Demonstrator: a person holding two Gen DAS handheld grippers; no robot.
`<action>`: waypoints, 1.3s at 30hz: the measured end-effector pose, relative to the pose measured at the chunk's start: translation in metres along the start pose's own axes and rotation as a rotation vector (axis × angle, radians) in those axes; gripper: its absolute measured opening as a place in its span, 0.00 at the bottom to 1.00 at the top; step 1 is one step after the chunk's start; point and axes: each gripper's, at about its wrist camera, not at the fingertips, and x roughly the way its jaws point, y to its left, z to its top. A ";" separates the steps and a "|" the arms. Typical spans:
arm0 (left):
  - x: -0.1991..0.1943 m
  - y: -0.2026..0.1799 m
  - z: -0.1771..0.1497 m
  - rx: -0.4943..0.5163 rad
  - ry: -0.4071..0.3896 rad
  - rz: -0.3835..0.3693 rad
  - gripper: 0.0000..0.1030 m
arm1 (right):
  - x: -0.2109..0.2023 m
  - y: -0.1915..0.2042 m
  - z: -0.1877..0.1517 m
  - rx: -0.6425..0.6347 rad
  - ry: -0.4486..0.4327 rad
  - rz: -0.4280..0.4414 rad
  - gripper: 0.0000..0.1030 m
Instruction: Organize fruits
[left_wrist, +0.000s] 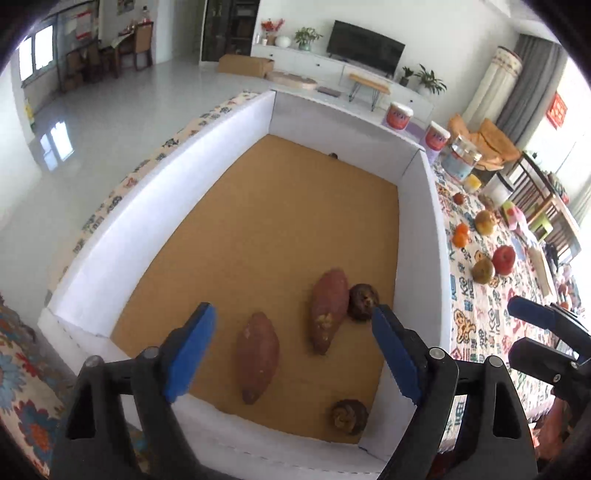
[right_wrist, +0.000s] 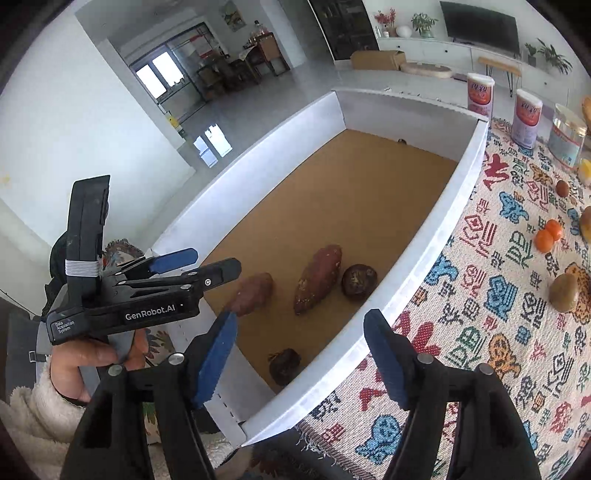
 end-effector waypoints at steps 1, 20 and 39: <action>-0.004 -0.011 -0.001 0.016 -0.032 -0.020 0.85 | -0.014 -0.012 -0.006 0.014 -0.050 -0.026 0.85; 0.042 -0.161 -0.046 0.310 -0.018 0.025 0.89 | -0.098 -0.296 -0.194 0.733 -0.259 -0.774 1.00; 0.044 -0.174 -0.047 0.370 -0.041 0.100 0.92 | -0.077 -0.295 -0.193 0.687 -0.166 -0.844 1.00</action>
